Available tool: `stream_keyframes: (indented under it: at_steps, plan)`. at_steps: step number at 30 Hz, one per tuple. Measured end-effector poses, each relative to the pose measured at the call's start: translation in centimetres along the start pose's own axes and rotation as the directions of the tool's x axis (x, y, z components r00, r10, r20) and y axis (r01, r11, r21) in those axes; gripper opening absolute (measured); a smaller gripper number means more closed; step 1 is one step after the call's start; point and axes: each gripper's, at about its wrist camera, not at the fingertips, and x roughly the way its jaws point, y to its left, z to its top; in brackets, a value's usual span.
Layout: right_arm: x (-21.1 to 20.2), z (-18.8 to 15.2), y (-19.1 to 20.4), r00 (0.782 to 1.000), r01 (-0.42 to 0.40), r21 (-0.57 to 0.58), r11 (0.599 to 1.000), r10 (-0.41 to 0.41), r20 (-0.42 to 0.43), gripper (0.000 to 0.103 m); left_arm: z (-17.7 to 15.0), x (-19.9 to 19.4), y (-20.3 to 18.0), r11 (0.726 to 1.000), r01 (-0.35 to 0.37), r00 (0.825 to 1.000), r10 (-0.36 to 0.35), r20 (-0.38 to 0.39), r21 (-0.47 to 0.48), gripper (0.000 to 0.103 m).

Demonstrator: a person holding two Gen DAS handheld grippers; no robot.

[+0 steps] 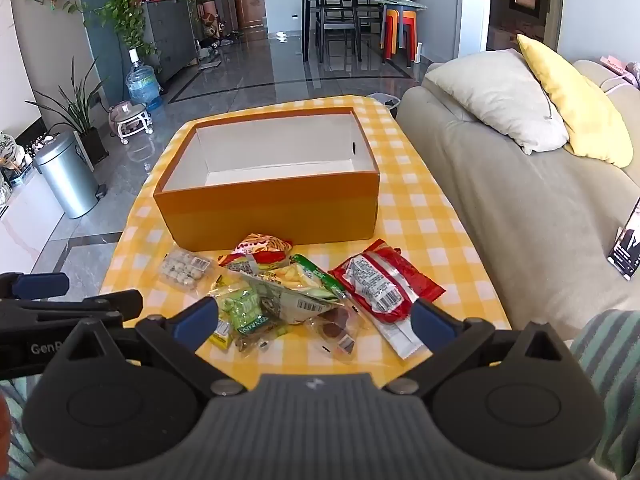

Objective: Organize snacks

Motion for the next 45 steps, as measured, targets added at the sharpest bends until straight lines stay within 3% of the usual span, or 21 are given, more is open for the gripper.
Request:
stream_keyframes:
  at_steps: [45]
  plan:
    - [0.9, -0.1, 0.3, 0.999, 0.008, 0.003, 1.000, -0.008, -0.045, 0.099, -0.5, 0.7, 0.5, 1.000, 0.010, 0.999, -0.011, -0.040, -0.013, 0.095]
